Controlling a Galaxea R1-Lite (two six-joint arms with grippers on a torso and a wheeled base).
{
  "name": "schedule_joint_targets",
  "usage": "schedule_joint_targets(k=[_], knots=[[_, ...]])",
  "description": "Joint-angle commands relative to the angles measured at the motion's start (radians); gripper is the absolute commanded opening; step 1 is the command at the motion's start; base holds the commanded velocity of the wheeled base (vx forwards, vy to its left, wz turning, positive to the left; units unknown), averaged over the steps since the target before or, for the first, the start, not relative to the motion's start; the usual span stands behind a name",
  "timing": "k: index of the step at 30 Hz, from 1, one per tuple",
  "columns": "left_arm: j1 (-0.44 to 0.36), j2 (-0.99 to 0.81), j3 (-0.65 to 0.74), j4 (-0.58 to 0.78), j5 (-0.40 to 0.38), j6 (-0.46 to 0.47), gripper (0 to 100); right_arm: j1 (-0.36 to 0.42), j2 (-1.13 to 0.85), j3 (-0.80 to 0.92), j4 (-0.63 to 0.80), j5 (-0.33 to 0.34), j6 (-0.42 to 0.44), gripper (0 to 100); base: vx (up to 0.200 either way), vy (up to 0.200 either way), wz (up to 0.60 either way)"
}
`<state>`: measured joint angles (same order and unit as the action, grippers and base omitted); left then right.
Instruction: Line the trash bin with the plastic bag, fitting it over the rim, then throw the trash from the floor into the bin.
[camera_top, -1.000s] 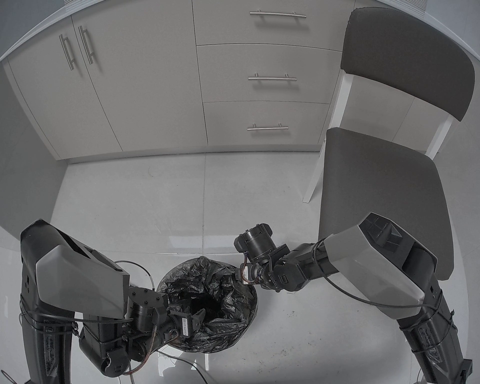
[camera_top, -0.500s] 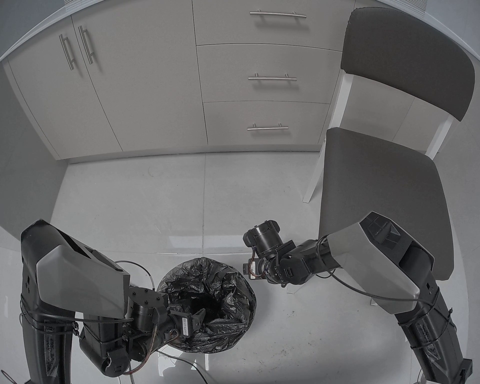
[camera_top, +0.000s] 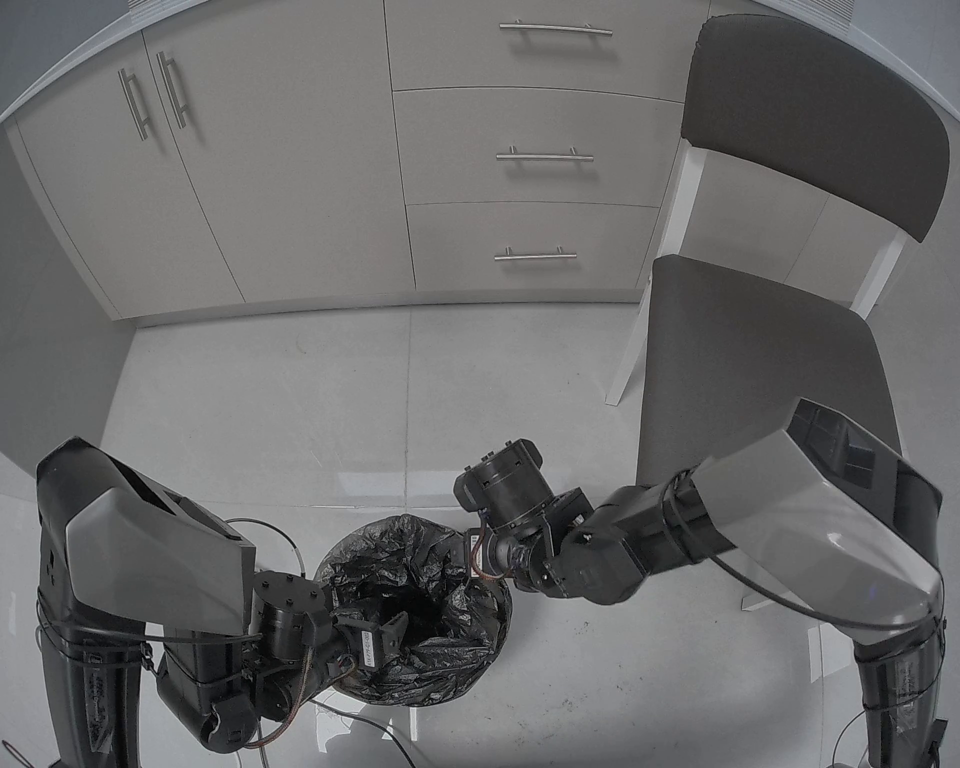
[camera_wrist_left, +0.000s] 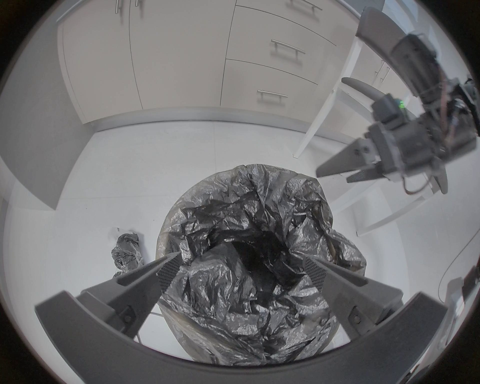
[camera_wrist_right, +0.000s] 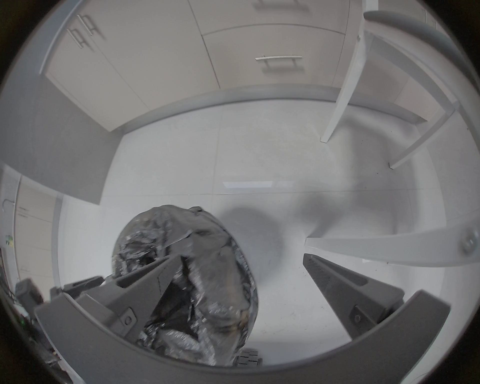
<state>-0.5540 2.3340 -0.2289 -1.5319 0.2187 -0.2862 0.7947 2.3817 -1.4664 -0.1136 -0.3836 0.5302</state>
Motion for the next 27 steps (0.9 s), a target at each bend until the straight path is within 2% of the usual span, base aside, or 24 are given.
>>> schedule_joint_targets(k=[1,4,6,12,14,20,24,27], knots=[[0.034,-0.088,-0.029,-0.001,0.042,-0.014,100,0.08,-0.095,0.126,-0.098,-0.001,-0.019,100,0.0,0.0,0.0],[0.091,-0.214,-0.038,0.001,0.041,-0.01,100,0.1,-0.079,0.164,-0.149,0.009,-0.122,100,0.0,0.0,0.0],[0.115,-0.28,-0.03,0.001,0.041,-0.007,100,0.117,-0.073,0.17,-0.153,0.009,-0.159,100,0.0,0.0,0.0],[0.189,-0.443,-0.007,0.003,0.036,0.035,100,0.192,-0.036,0.152,-0.155,0.011,-0.174,100,0.0,0.0,0.0],[0.224,-0.502,-0.004,0.007,0.018,0.064,100,0.242,0.013,0.112,-0.155,0.011,-0.171,100,0.0,0.0,0.0],[0.269,-0.522,0.046,0.003,-0.032,0.079,100,0.316,0.09,0.066,-0.164,0.015,-0.162,100,0.0,0.0,0.0],[0.306,-0.506,0.059,0.003,-0.052,0.079,100,0.351,0.125,0.08,-0.304,0.089,-0.168,100,0.0,0.0,0.0],[0.324,-0.496,0.059,0.003,-0.075,0.078,100,0.367,0.154,0.077,-0.353,0.1,-0.174,100,0.0,0.0,0.0]])
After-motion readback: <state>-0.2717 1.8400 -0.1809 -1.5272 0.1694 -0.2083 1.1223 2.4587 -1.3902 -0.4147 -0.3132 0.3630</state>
